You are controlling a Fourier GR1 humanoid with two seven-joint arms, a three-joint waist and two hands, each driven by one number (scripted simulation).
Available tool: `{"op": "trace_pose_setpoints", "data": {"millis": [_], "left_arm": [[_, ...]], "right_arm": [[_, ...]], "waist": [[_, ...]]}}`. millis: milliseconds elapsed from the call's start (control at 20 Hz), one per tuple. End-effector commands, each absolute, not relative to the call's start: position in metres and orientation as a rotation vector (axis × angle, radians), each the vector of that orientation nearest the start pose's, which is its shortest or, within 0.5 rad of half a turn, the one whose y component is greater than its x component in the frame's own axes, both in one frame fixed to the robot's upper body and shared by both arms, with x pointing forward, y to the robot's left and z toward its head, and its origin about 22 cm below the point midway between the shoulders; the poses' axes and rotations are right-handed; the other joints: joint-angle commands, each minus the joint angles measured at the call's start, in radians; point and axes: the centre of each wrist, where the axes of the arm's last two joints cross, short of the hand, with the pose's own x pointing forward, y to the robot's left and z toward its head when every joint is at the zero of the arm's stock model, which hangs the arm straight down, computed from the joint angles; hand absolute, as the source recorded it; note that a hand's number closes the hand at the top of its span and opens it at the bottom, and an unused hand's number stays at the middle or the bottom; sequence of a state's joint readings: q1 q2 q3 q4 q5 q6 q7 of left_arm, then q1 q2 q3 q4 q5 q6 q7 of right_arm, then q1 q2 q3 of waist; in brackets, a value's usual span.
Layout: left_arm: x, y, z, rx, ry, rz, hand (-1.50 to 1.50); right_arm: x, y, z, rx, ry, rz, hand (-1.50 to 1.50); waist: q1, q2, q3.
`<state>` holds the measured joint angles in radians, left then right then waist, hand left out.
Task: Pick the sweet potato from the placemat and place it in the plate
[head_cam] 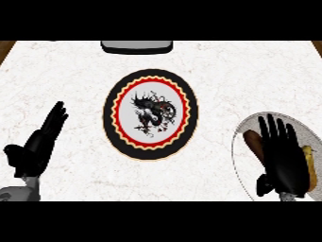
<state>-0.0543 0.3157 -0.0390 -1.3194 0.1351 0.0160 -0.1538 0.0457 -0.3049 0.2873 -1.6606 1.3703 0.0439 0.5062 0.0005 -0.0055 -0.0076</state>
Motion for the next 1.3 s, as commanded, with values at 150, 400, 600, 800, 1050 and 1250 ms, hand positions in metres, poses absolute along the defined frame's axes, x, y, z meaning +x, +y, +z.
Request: {"op": "trace_pose_setpoints", "data": {"millis": [150, 400, 600, 800, 1050, 1250], "left_arm": [[0.272, 0.297, -0.019, 0.146, -1.503, -0.153, 0.00], [0.260, 0.310, -0.009, 0.148, -1.517, -0.140, 0.00], [0.246, 0.302, -0.024, 0.138, -1.517, -0.143, 0.00], [0.256, 0.328, -0.021, 0.158, -1.523, -0.120, 0.00], [0.237, 0.321, -0.031, 0.204, -1.495, -0.088, 0.00], [0.249, 0.323, -0.017, 0.197, -1.508, -0.112, 0.00]], "right_arm": [[0.247, -0.245, -0.001, -1.330, -0.929, 1.169, -1.50], [0.246, -0.250, -0.018, -1.262, -0.936, 1.264, 1.50], [0.242, -0.247, -0.027, -1.260, -0.970, 1.284, 1.50], [0.220, -0.231, -0.018, -1.249, -0.992, 1.170, 1.50], [0.169, -0.214, -0.030, -1.019, -0.794, 0.619, 1.50], [0.131, -0.191, 0.013, -1.163, -0.918, 0.501, 1.50]], "waist": [[-0.001, 0.007, 0.008], [0.003, 0.006, 0.008], [0.004, 0.005, 0.008], [-0.009, 0.004, 0.007], [-0.083, -0.014, 0.009], [-0.052, -0.008, 0.007]]}}
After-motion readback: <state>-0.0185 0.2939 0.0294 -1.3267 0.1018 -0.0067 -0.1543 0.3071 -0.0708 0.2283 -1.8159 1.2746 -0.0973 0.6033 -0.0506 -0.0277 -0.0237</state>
